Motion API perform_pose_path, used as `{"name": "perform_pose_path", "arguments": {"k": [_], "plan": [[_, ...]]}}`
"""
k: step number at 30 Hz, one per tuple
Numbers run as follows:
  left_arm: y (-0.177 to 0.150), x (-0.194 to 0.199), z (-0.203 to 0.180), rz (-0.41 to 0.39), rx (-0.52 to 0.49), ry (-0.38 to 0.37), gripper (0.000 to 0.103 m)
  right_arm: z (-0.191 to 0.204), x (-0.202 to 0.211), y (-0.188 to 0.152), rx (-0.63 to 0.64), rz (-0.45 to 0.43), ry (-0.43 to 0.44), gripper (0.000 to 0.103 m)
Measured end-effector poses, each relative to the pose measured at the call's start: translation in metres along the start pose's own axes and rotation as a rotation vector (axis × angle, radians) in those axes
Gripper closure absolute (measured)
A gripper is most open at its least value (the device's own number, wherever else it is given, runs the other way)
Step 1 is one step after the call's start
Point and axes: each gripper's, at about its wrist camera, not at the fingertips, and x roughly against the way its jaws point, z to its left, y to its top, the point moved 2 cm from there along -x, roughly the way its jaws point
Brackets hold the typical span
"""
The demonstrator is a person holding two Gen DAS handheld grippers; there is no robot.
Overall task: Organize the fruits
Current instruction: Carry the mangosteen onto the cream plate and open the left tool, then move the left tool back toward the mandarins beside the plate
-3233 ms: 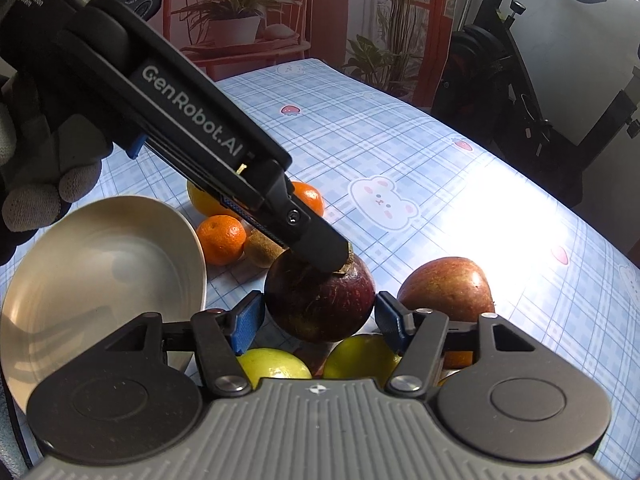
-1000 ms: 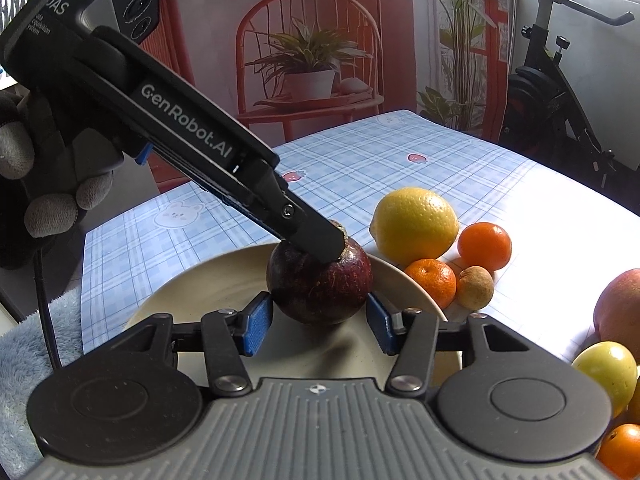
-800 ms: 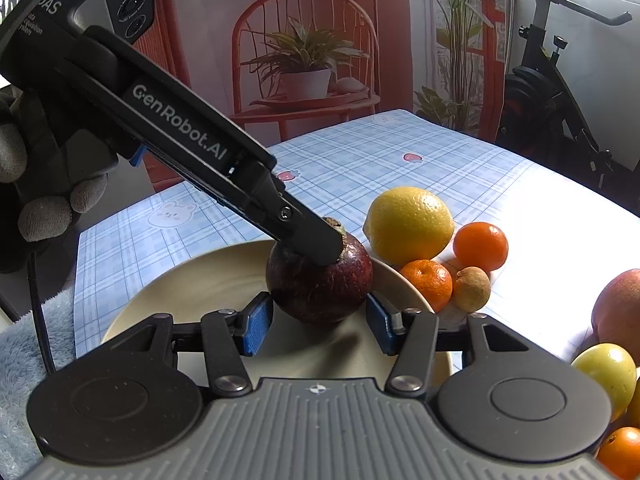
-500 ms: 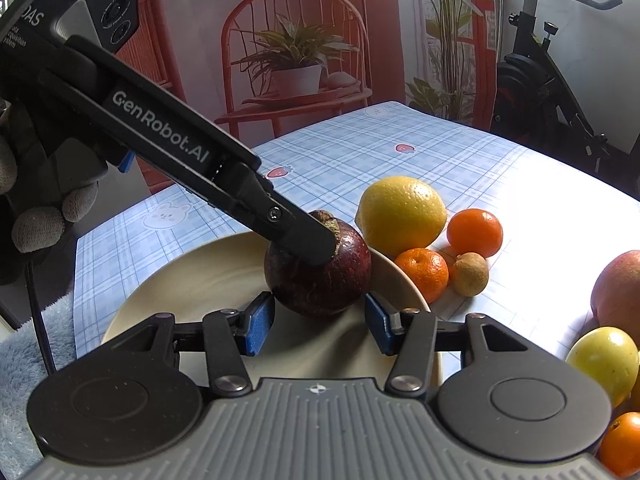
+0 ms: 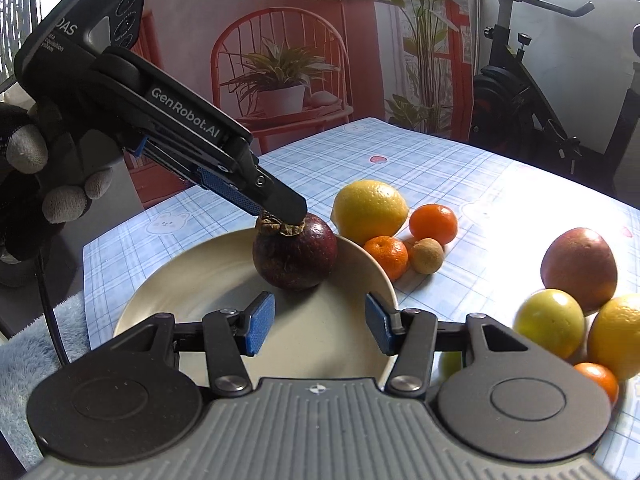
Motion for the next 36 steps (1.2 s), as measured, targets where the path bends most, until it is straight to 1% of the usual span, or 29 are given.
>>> {"name": "perform_pose_path", "arguments": {"k": [6, 9, 13, 15, 20, 24, 27, 30, 36], "plan": [[0.001, 0.011, -0.026, -0.075, -0.039, 0.045, 0.052, -0.021, 0.037, -0.011, -0.054, -0.064, -0.085, 0.049], [0.0, 0.015, -0.048, -0.125, -0.068, 0.053, 0.052, -0.034, 0.054, -0.019, -0.092, -0.082, -0.132, 0.049], [-0.007, 0.013, -0.076, -0.153, -0.091, 0.017, 0.052, -0.047, 0.075, -0.027, -0.127, -0.098, -0.185, 0.049], [-0.011, 0.007, -0.09, -0.15, -0.091, -0.003, 0.052, -0.05, 0.083, -0.031, -0.12, -0.098, -0.217, 0.049], [-0.022, -0.007, -0.115, -0.148, -0.091, -0.024, 0.052, -0.052, 0.098, -0.046, -0.104, -0.1, -0.28, 0.049], [-0.035, -0.013, -0.125, -0.147, -0.107, -0.012, 0.052, -0.057, 0.097, -0.057, -0.125, -0.081, -0.29, 0.049], [-0.043, -0.017, -0.129, -0.145, -0.121, -0.006, 0.052, -0.06, 0.094, -0.059, -0.133, -0.071, -0.288, 0.049], [-0.045, -0.019, -0.129, -0.136, -0.131, -0.008, 0.052, -0.063, 0.091, -0.062, -0.152, -0.068, -0.278, 0.049], [-0.046, -0.015, -0.127, -0.158, -0.126, 0.008, 0.052, -0.07, 0.09, -0.063, -0.178, -0.073, -0.264, 0.051]]}}
